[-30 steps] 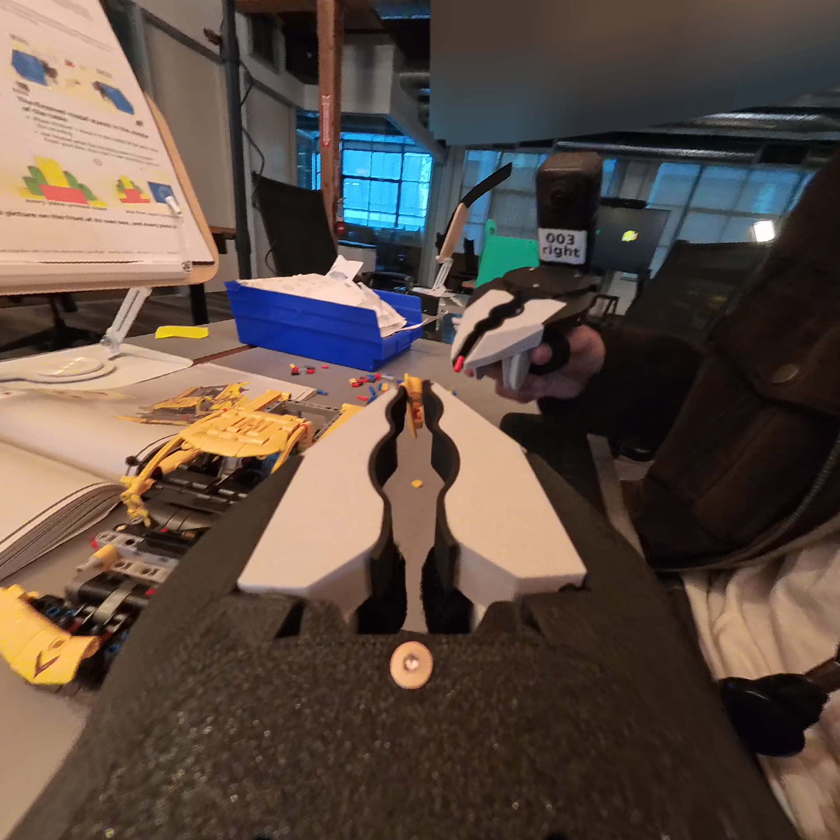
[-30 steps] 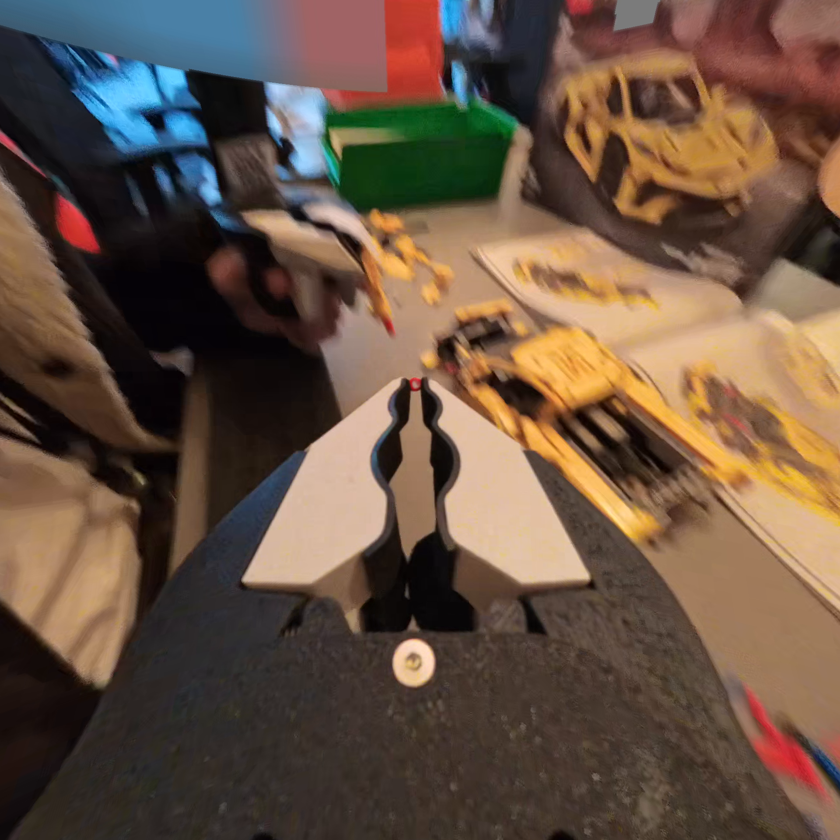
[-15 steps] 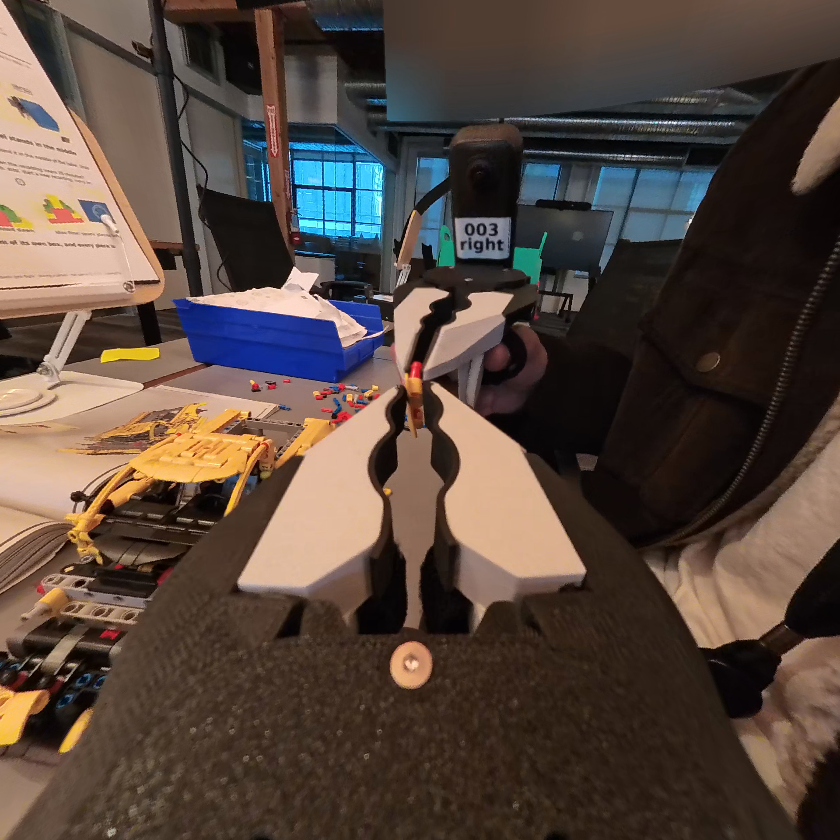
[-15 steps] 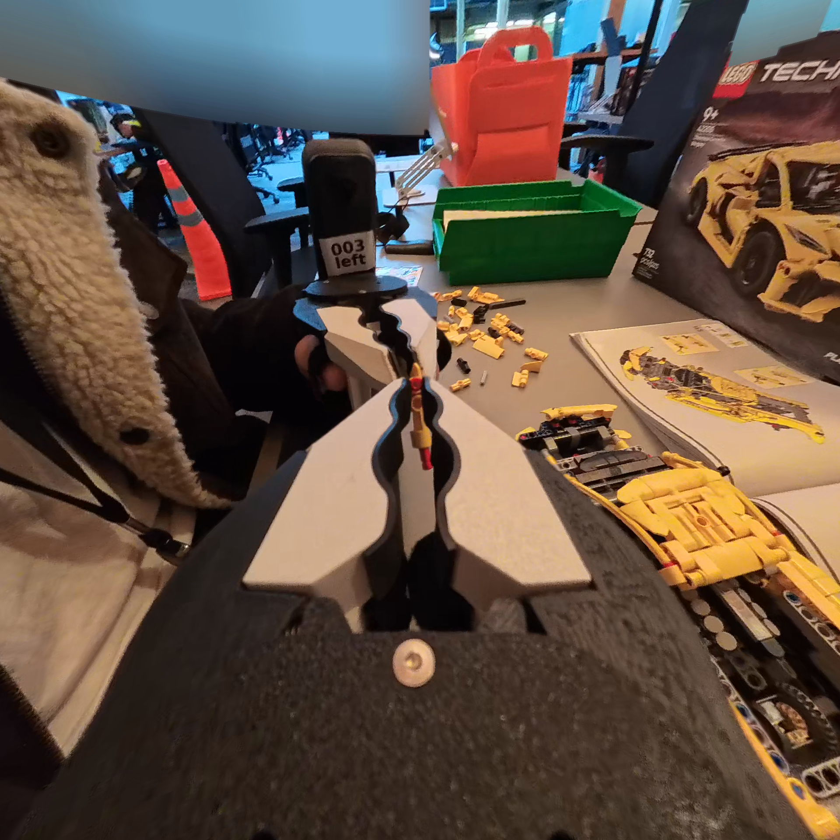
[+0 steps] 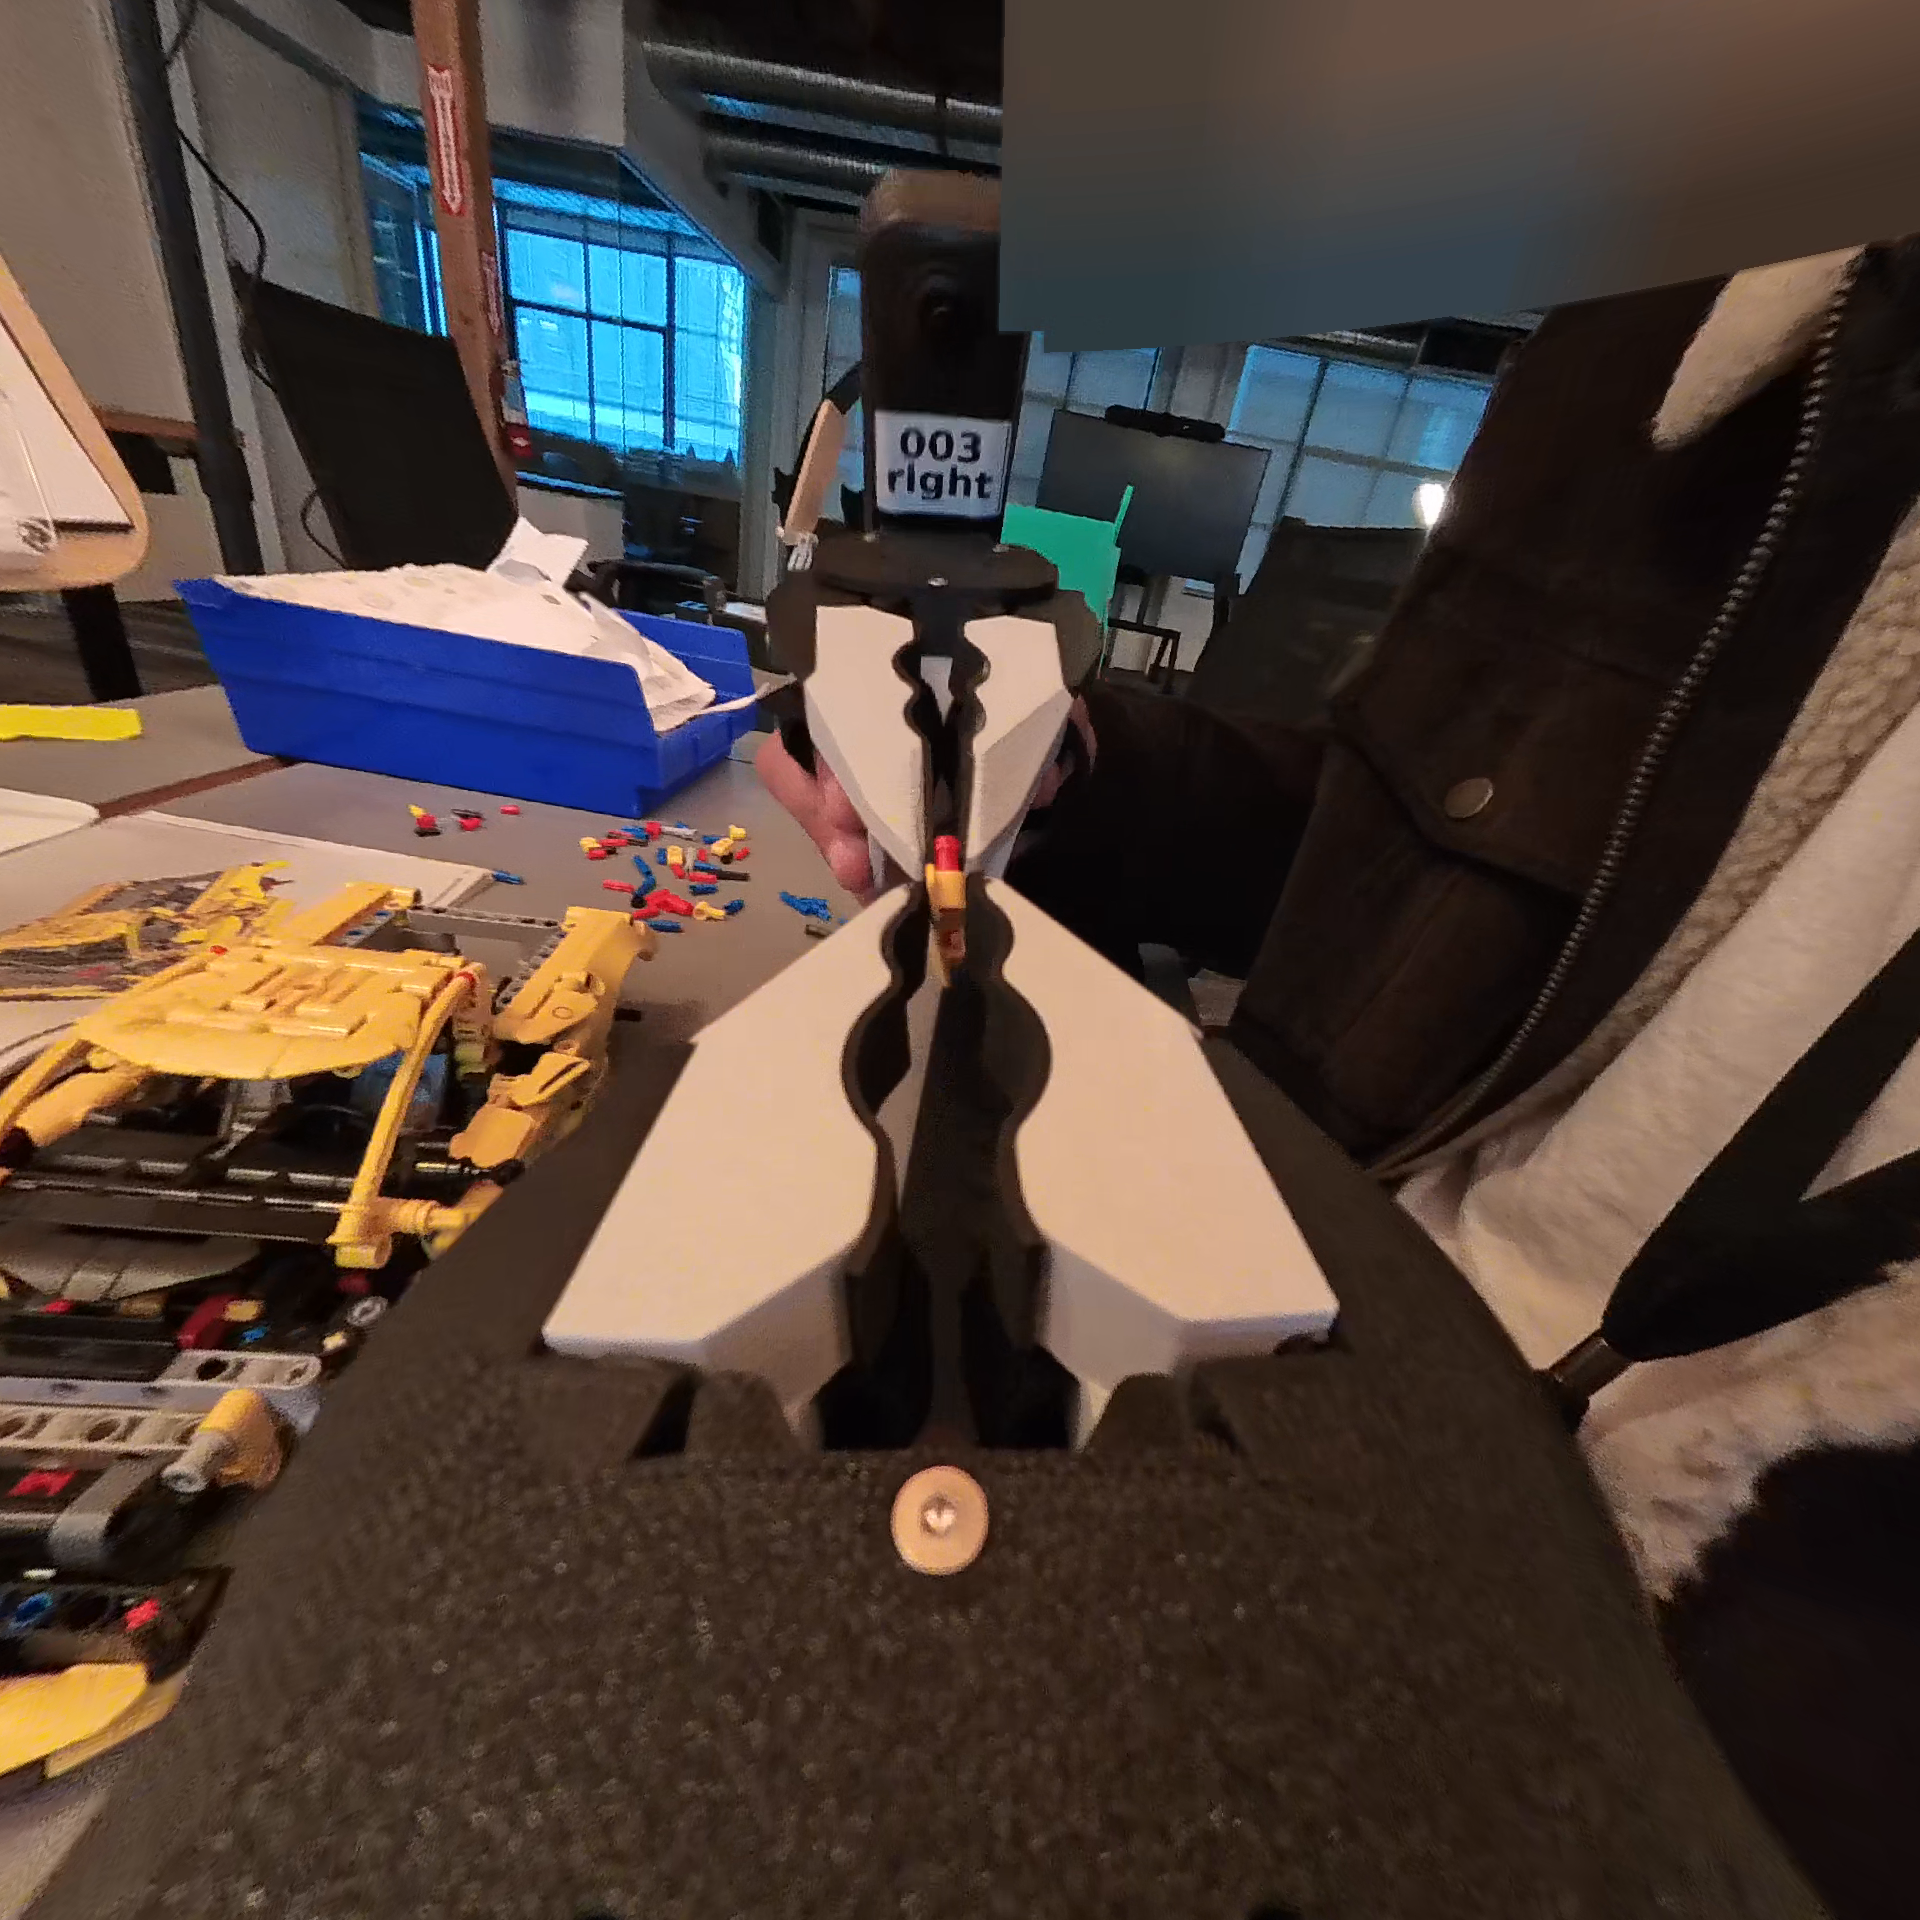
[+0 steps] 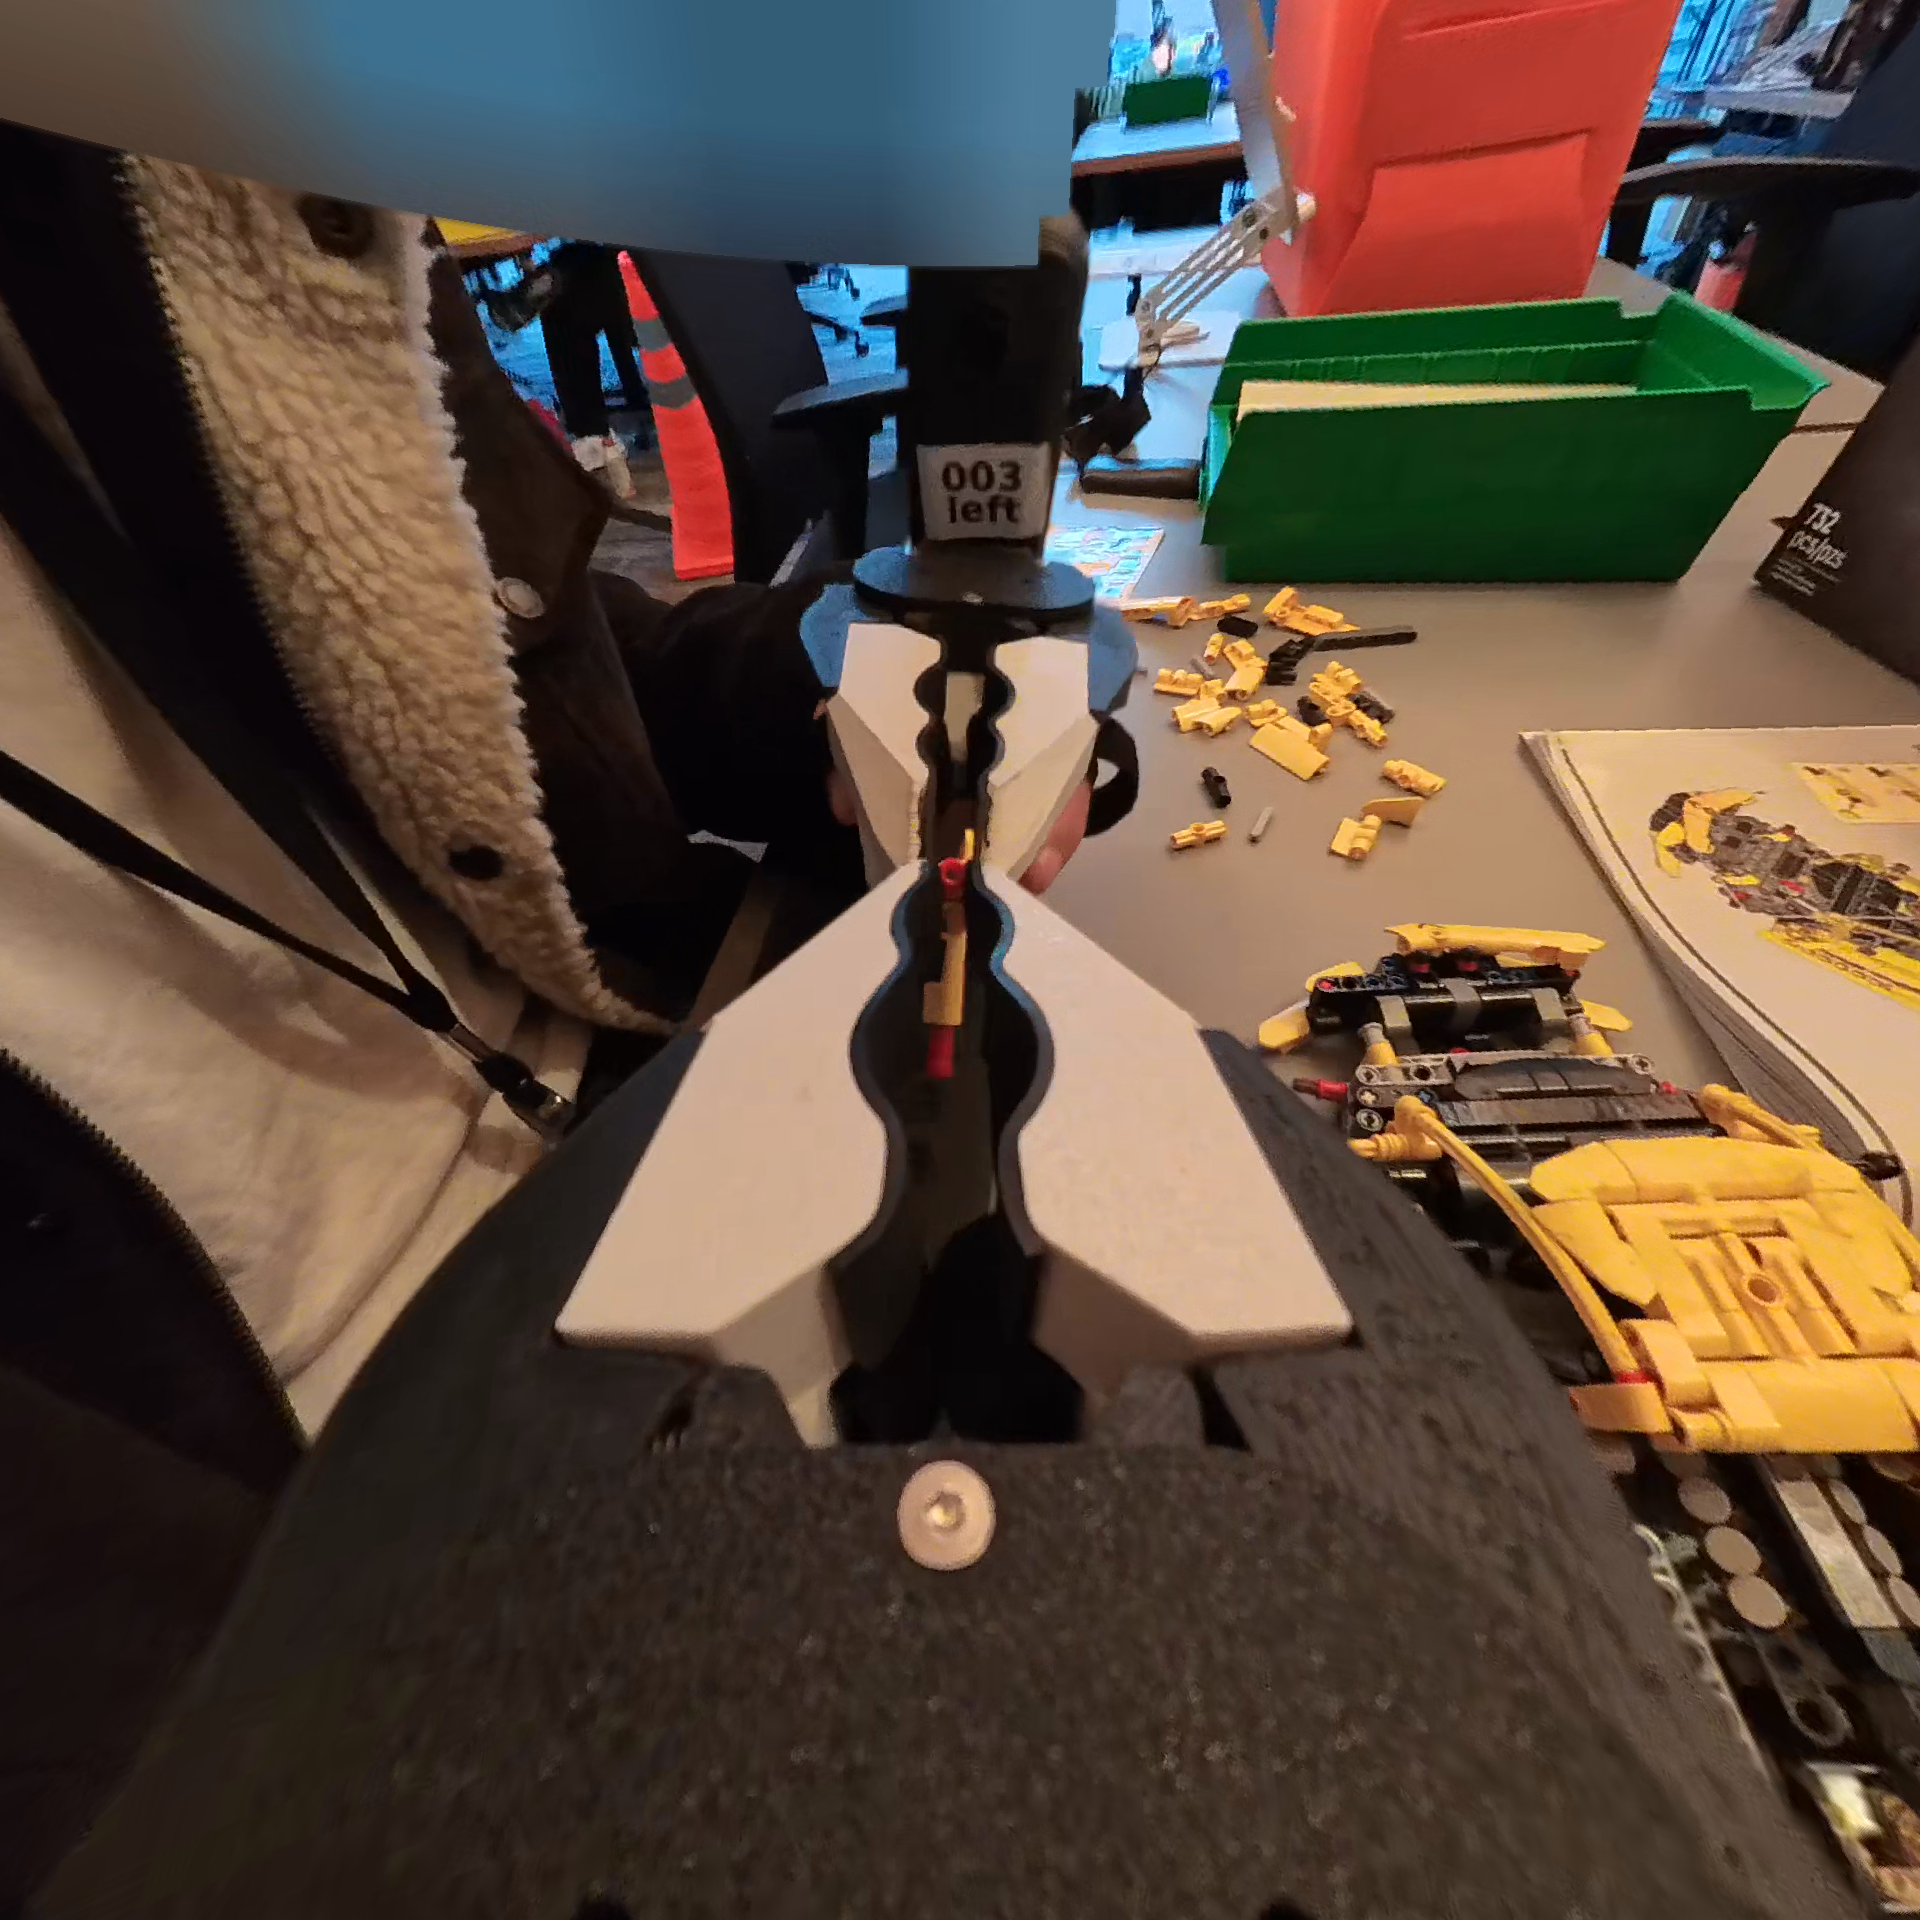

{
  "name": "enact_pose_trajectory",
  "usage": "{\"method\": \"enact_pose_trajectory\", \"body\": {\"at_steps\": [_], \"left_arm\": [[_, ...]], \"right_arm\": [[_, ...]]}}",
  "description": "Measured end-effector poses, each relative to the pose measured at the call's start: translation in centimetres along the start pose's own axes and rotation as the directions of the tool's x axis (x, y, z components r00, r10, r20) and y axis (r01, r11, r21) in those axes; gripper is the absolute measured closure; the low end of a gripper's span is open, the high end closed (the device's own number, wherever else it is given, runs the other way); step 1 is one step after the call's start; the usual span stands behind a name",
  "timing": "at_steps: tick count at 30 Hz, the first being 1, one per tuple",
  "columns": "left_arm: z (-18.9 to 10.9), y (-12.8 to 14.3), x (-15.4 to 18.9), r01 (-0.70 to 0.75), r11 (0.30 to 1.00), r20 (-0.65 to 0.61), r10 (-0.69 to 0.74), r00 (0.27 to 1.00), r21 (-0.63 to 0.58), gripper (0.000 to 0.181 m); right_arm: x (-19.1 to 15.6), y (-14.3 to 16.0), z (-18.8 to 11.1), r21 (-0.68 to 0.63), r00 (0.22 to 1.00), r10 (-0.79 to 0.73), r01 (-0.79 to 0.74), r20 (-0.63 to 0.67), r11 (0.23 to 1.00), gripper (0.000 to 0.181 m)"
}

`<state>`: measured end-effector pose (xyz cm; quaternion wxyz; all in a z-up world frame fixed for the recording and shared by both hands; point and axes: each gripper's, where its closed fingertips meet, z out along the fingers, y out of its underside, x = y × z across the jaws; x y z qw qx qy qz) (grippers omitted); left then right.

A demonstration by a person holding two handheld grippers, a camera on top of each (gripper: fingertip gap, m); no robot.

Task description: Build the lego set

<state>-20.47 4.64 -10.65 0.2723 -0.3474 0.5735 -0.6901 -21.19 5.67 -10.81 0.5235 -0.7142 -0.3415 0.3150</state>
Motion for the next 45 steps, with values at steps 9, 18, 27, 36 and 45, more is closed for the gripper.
{"method": "enact_pose_trajectory", "body": {"at_steps": [9, 18, 27, 36, 45], "left_arm": [[-1.1, -1.2, -3.0, 0.161, 0.980, 0.088, -0.171, 0.981, 0.114, 0.174], [-5.1, -2.2, -8.5, 0.506, 0.756, 0.077, -0.584, 0.808, 0.415, 0.174], [-4.6, -1.9, -8.2, 0.514, 0.762, 0.076, -0.584, 0.808, 0.394, 0.174], [-3.9, -1.4, -7.6, 0.521, 0.786, 0.072, -0.572, 0.817, 0.334, 0.174], [-3.9, -1.3, -7.7, 0.514, 0.791, 0.081, -0.567, 0.820, 0.332, 0.174]], "right_arm": [[2.5, -1.8, -0.2, -0.058, 0.976, -0.120, 0.111, -0.181, 0.992, 0.155], [7.5, -2.2, 2.3, -0.236, 0.676, -0.407, 0.335, -0.614, 0.912, 0.161], [8.6, -1.2, 4.3, -0.233, 0.687, -0.415, 0.346, -0.596, 0.909, 0.154], [8.5, -0.9, 4.0, -0.270, 0.666, -0.476, 0.395, -0.574, 0.878, 0.161], [8.3, -0.7, 4.3, -0.214, 0.732, -0.394, 0.331, -0.555, 0.919, 0.168]]}}
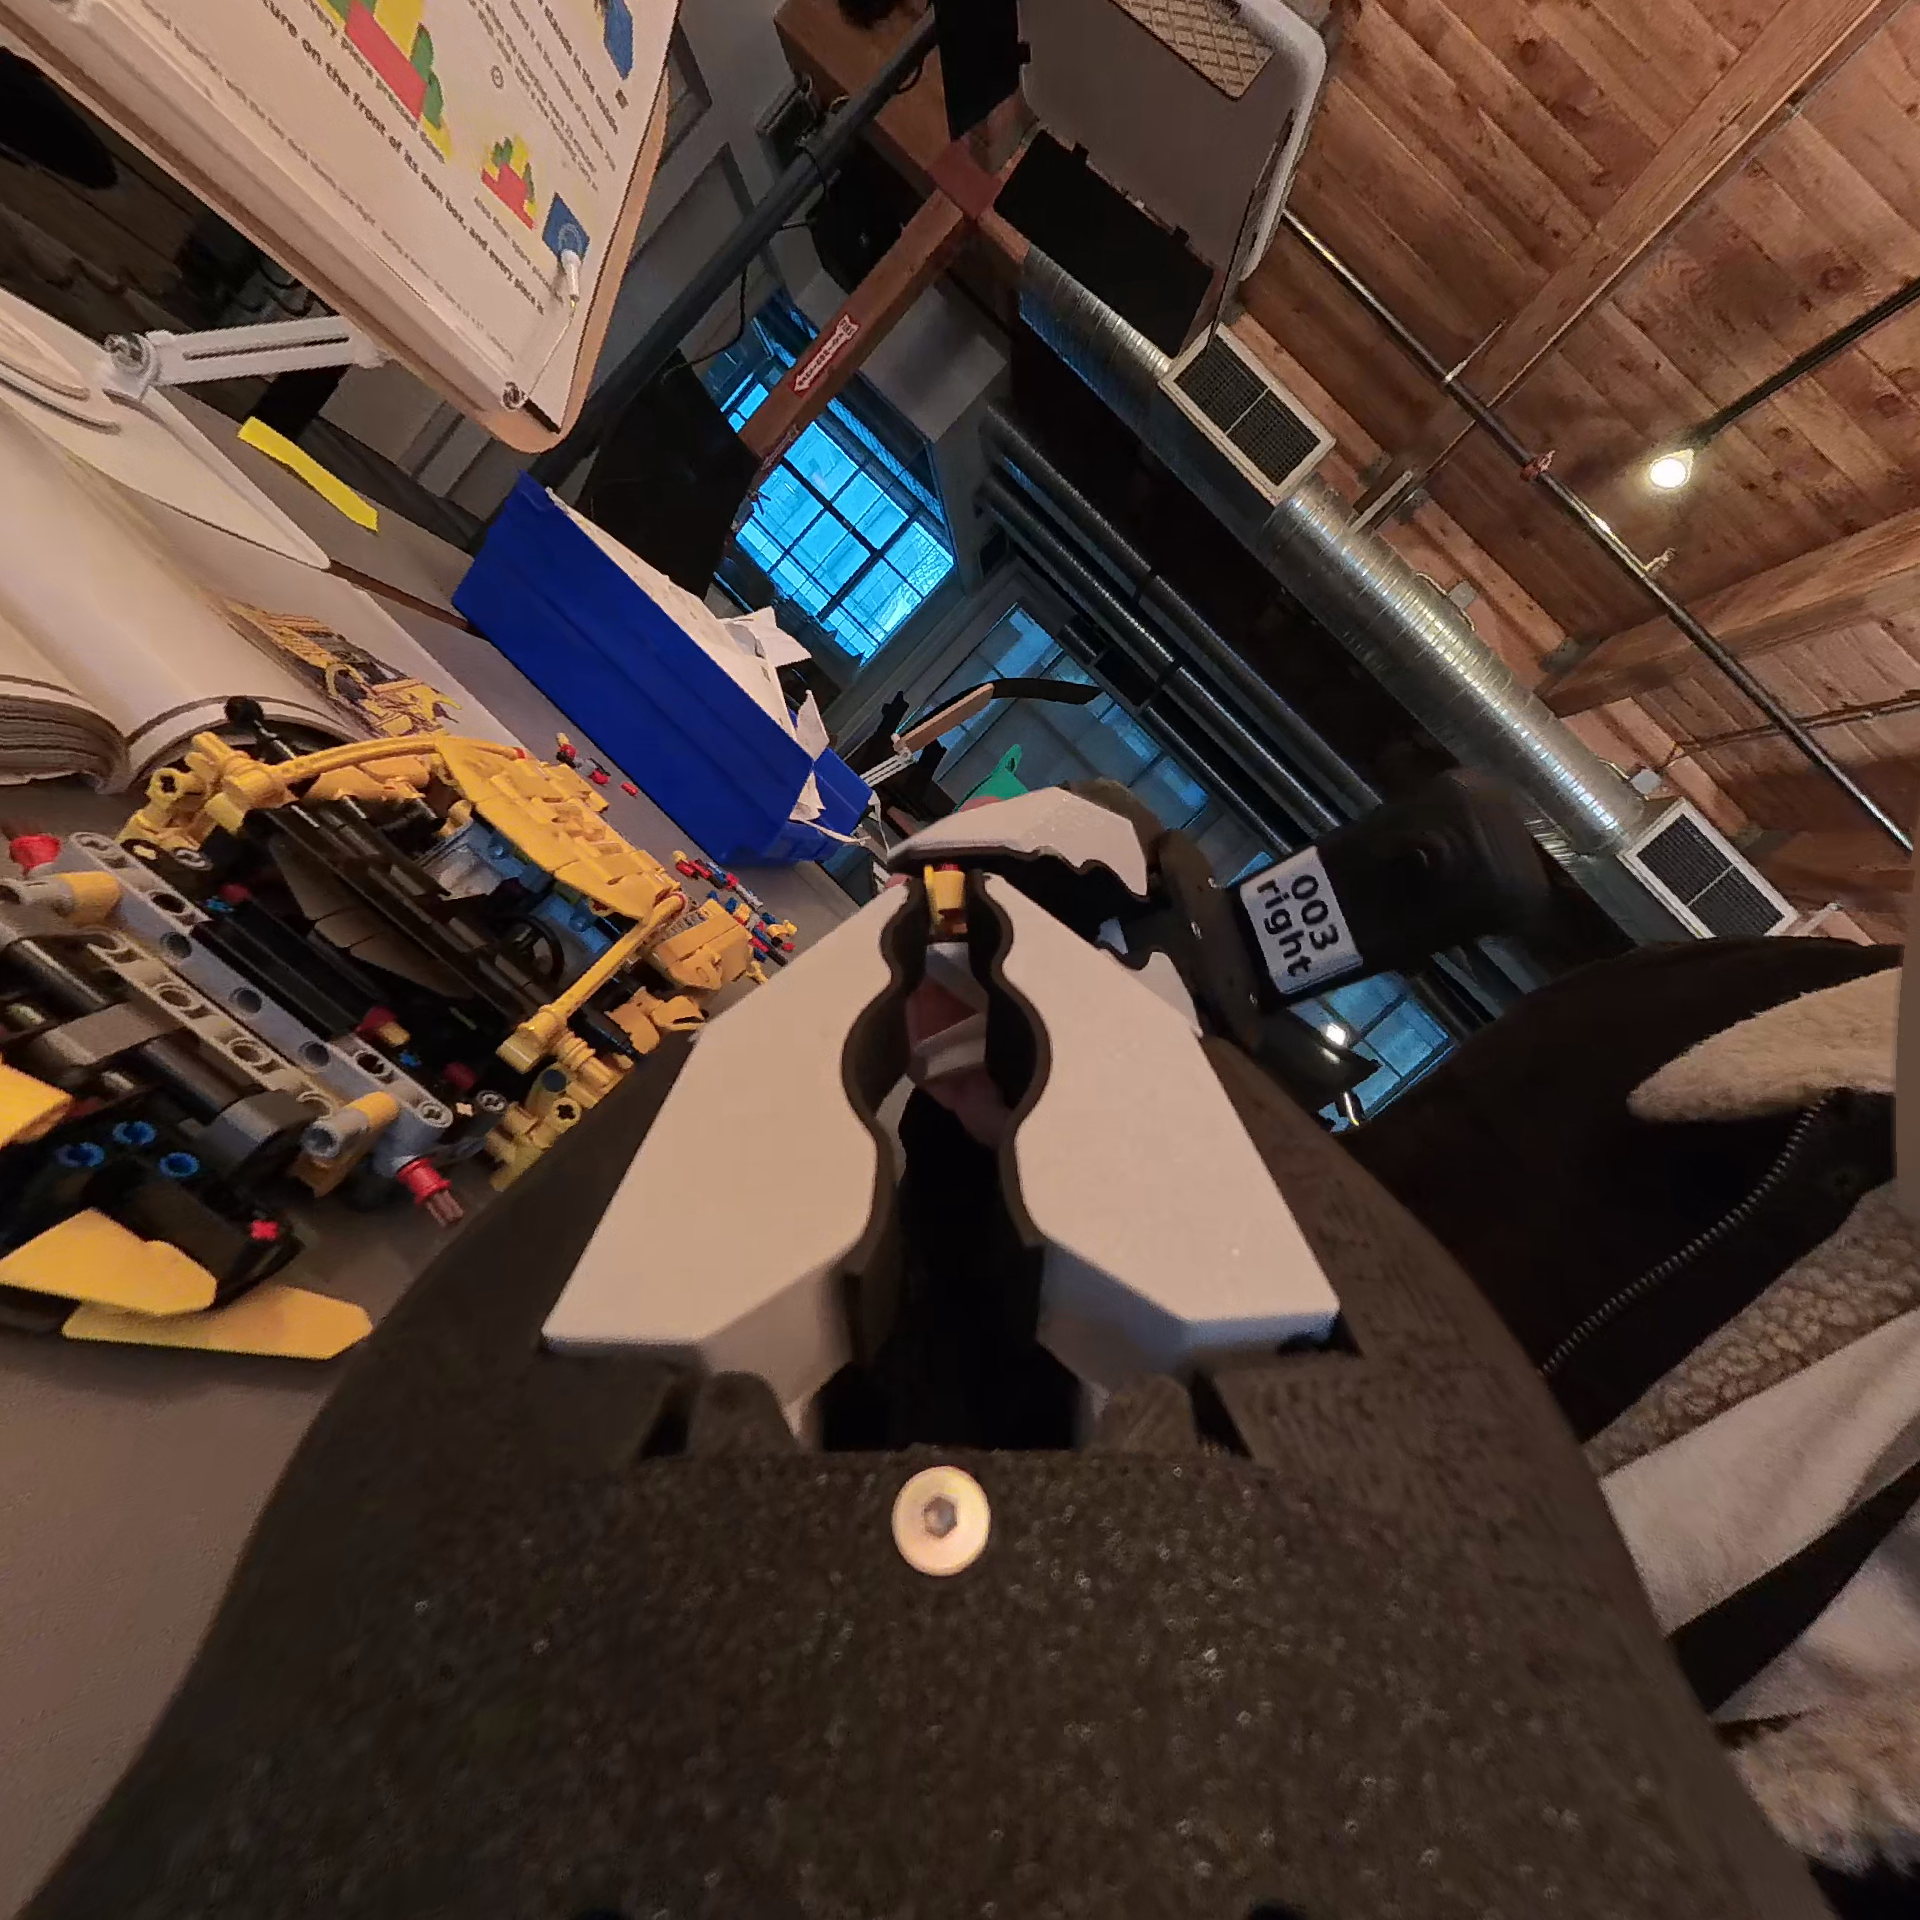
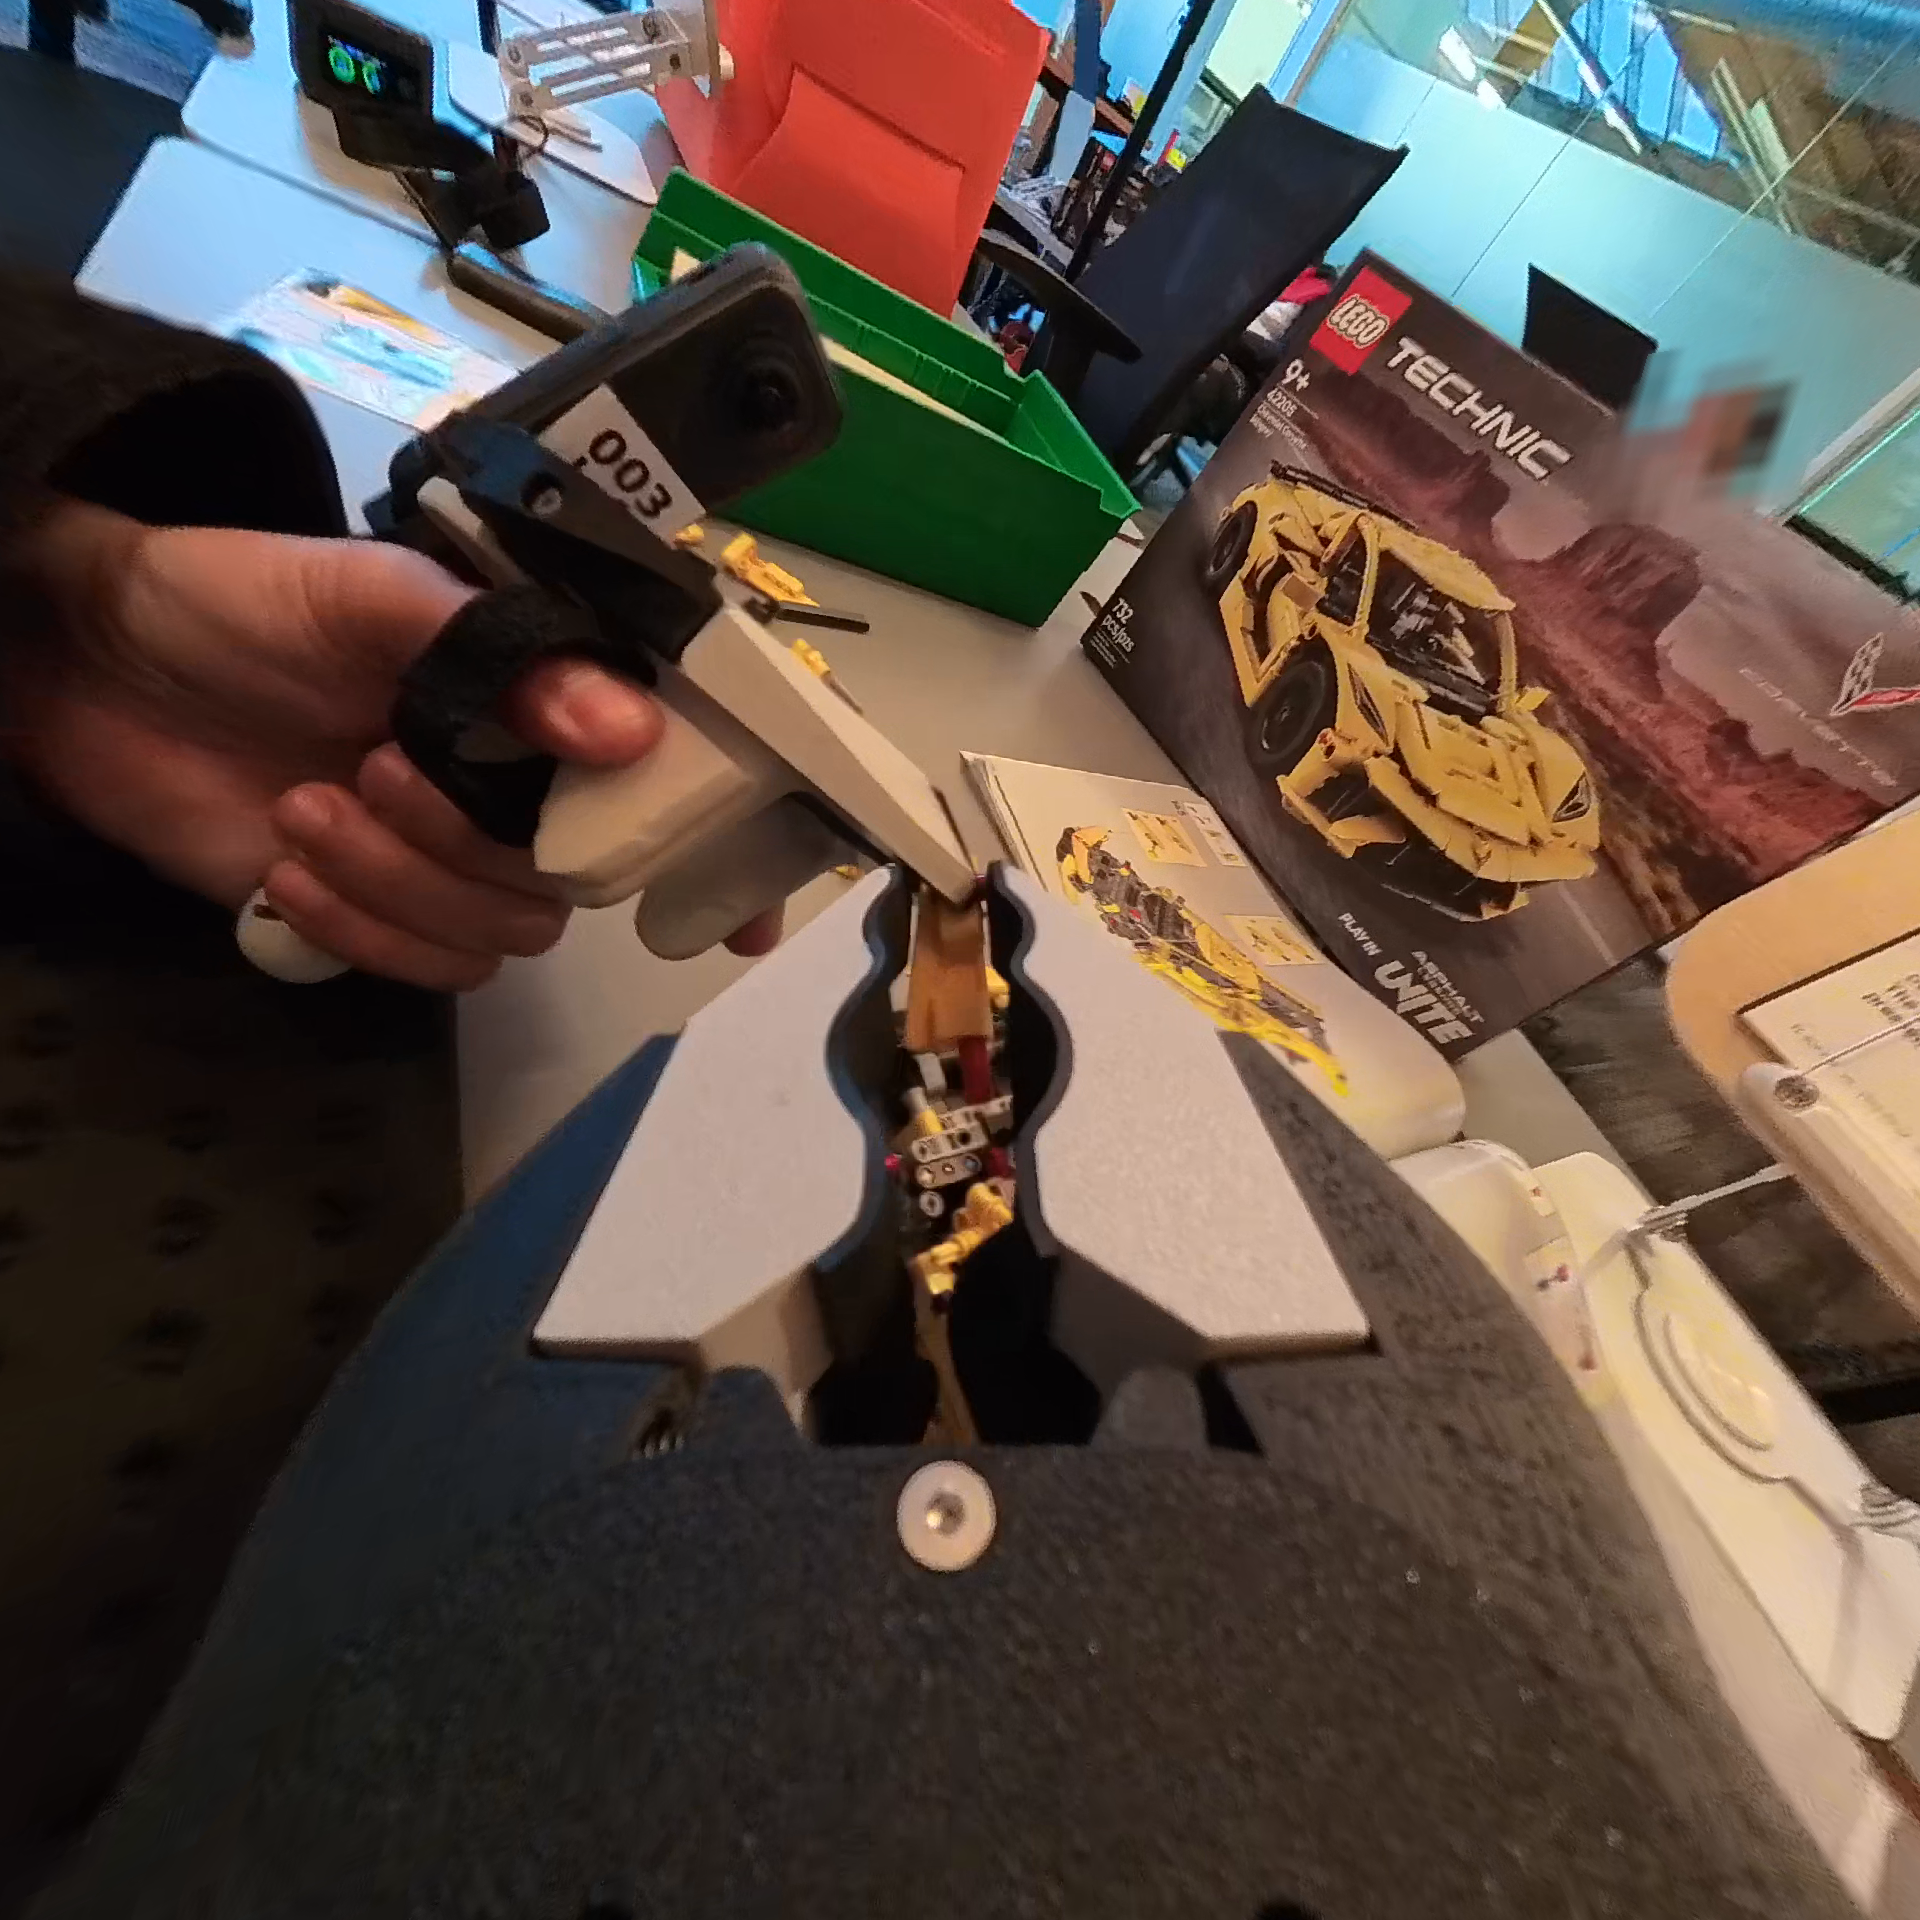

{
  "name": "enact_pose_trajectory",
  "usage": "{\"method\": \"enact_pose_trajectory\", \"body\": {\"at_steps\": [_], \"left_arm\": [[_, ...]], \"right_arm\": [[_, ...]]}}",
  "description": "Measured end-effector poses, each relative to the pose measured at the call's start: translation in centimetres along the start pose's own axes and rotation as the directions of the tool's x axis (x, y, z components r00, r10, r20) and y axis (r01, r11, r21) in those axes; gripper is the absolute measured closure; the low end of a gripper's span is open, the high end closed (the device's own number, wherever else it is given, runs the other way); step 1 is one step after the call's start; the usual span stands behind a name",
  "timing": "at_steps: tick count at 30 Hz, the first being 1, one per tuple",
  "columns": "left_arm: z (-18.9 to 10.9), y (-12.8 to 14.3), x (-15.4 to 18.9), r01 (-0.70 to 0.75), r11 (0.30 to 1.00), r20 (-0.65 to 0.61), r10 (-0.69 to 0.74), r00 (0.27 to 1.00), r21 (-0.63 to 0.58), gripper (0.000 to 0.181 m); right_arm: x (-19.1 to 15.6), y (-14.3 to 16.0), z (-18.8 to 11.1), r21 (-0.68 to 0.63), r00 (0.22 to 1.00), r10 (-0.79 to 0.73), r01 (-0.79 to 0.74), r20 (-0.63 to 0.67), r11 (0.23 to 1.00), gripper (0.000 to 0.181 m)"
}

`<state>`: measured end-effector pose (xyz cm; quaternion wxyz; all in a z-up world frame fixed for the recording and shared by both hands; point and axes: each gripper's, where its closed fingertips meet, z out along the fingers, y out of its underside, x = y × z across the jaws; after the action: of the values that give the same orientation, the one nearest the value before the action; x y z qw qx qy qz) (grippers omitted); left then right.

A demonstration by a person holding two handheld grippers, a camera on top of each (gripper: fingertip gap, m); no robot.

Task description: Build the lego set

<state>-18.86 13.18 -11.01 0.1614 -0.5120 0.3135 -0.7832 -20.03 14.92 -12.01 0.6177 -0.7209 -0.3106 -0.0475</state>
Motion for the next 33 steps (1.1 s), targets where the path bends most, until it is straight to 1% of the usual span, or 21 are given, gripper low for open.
{"method": "enact_pose_trajectory", "body": {"at_steps": [2, 3, 4, 6, 8, 9, 10, 11, 13, 15, 17, 19, 23, 28, 33], "left_arm": [[0.0, 0.1, 0.3, -0.012, 1.000, -0.009, 0.012, 1.000, -0.010, 0.174], [0.0, 0.2, 0.1, -0.028, 0.999, 0.005, 0.028, 1.000, -0.018, 0.174], [-0.2, 0.1, 0.0, -0.047, 0.999, 0.020, 0.047, 0.999, -0.021, 0.174], [-0.5, 0.1, -0.7, -0.125, 0.990, 0.085, 0.130, 0.988, -0.064, 0.174], [-0.9, 0.4, -1.5, -0.270, 0.950, 0.156, 0.295, 0.943, -0.158, 0.174], [-1.0, 0.6, -1.7, -0.339, 0.918, 0.178, 0.376, 0.909, -0.207, 0.174], [-1.0, 0.8, -2.1, -0.390, 0.886, 0.195, 0.442, 0.876, -0.252, 0.174], [-1.0, 1.1, -2.4, -0.414, 0.865, 0.207, 0.477, 0.854, -0.283, 0.174], [-0.7, 1.6, -2.4, -0.421, 0.855, 0.199, 0.489, 0.849, -0.304, 0.174], [-0.6, 1.6, -2.4, -0.423, 0.855, 0.197, 0.489, 0.850, -0.300, 0.174], [-0.5, 1.6, -2.2, -0.425, 0.857, 0.188, 0.487, 0.853, -0.292, 0.174], [-0.3, 1.8, -2.0, -0.434, 0.851, 0.181, 0.497, 0.849, -0.297, 0.174], [-0.1, 2.2, -1.6, -0.461, 0.832, 0.158, 0.523, 0.838, -0.309, 0.174], [-0.1, 2.2, -1.5, -0.450, 0.841, 0.152, 0.507, 0.848, -0.300, 0.174], [0.0, 2.4, -1.3, -0.459, 0.835, 0.145, 0.517, 0.844, -0.305, 0.174]], "right_arm": [[0.0, -0.1, -0.3, -0.003, 0.999, 0.031, -0.031, 0.009, 1.000, 0.167], [0.2, -0.2, -0.8, 0.000, 0.999, 0.038, -0.038, -0.006, 0.999, 0.158], [0.5, -0.2, -1.5, 0.002, 0.999, 0.044, -0.044, -0.010, 0.999, 0.152], [1.2, 0.7, -3.7, -0.045, 0.996, 0.085, -0.084, 0.024, 0.995, 0.151], [1.7, 3.8, -6.5, -0.187, 0.981, 0.163, -0.142, 0.101, 0.972, 0.153], [1.4, 6.0, -8.1, -0.286, 0.962, 0.221, -0.169, 0.161, 0.943, 0.156], [1.4, 8.2, -9.7, -0.374, 0.944, 0.275, -0.192, 0.184, 0.908, 0.157], [1.6, 10.5, -11.0, -0.449, 0.933, 0.316, -0.212, 0.171, 0.868, 0.160], [0.9, 13.8, -13.0, -0.543, 0.917, 0.362, -0.220, 0.168, 0.810, 0.163], [-0.3, 15.0, -13.4, -0.541, 0.901, 0.401, -0.255, 0.168, 0.801, 0.164], [-1.3, 16.1, -13.4, -0.553, 0.906, 0.394, -0.252, 0.153, 0.794, 0.165], [-1.4, 16.9, -13.1, -0.557, 0.918, 0.379, -0.254, 0.119, 0.791, 0.166], [-2.3, 16.7, -12.7, -0.569, 0.898, 0.414, -0.264, 0.150, 0.779, 0.171], [-2.3, 17.2, -12.4, -0.592, 0.911, 0.385, -0.232, 0.144, 0.771, 0.168], [-2.5, 17.3, -12.2, -0.601, 0.906, 0.394, -0.231, 0.155, 0.766, 0.168]]}}
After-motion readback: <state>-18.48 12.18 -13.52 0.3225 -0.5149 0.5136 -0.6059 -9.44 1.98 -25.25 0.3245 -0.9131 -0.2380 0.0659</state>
